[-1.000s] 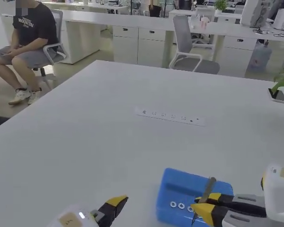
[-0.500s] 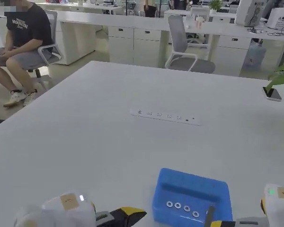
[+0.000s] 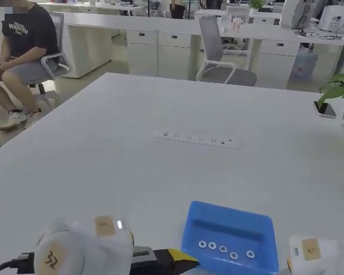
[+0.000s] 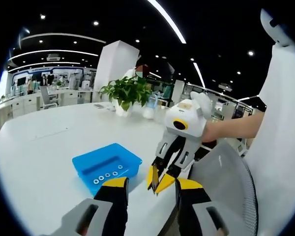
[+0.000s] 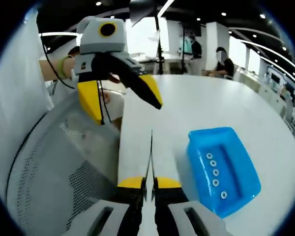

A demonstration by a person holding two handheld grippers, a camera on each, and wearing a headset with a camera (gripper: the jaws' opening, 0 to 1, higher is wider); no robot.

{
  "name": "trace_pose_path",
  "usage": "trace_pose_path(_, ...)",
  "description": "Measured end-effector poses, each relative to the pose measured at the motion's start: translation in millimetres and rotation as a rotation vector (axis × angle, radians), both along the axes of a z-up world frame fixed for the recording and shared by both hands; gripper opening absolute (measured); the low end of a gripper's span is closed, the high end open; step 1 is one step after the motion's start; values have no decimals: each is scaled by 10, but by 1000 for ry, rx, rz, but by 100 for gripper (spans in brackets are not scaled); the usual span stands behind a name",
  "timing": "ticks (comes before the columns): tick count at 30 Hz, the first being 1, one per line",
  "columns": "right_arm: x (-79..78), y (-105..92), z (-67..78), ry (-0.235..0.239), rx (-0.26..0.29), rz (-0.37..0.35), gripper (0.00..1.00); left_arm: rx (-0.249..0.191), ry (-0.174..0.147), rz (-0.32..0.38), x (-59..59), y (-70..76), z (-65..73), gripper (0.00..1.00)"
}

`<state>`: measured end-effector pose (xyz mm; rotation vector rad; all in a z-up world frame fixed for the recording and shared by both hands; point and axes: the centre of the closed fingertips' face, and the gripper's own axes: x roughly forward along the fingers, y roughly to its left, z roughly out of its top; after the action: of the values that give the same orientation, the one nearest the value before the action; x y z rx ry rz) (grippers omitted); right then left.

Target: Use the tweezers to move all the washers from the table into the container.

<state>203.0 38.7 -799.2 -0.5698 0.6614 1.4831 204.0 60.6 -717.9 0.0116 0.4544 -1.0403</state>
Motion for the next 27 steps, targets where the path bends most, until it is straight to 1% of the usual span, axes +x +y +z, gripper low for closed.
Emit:
trace_pose_path(2,-27,3,-18,-5,-16,18,4,16,-7,-18,-4,-7,-15,33)
trace_pose_path(3,-38,-3,-35,-21,-30,39,4,21,-7,-23,-4,-10,-24,32)
trace_pose_path(5,-48,-3,-43,-36,-42,53,4,41,-15,-31,3,-13,-52,33)
trace_pose_path(6,-56,-3,-48,-41,-48,59,4,51,-14,-40,1,-15,-79,33)
trace_pose_path(8,-63,9,-42,-55,-40,69,4,60,-14,-54,-6,-22,-108,30)
trace_pose_path(10,-95,20,-46,-61,-40,100,3,75,-11,-71,-12,-32,-167,28)
trace_pose_path(12,-79,12,-66,-96,-59,117,3,85,-5,-86,-29,-42,-201,26)
trace_pose_path(15,-79,7,-87,-103,-76,128,3,151,-34,-134,-72,-55,-270,20)
trace_pose_path(17,-83,8,-102,-108,-83,133,3,174,-57,-153,-89,-77,-284,15)
trace_pose_path(20,-94,10,-118,-116,-92,140,3,191,-64,-173,-113,-113,-300,13)
trace_pose_path(23,-105,-9,-158,-137,-123,161,3,203,-75,-187,-121,-126,-309,10)
trace_pose_path(24,-108,-12,-165,-140,-129,164,3,213,-82,-196,-128,-134,-314,9)
trace_pose_path(27,-117,-13,-170,-145,-135,172,3,229,-92,-211,-136,-144,-329,7)
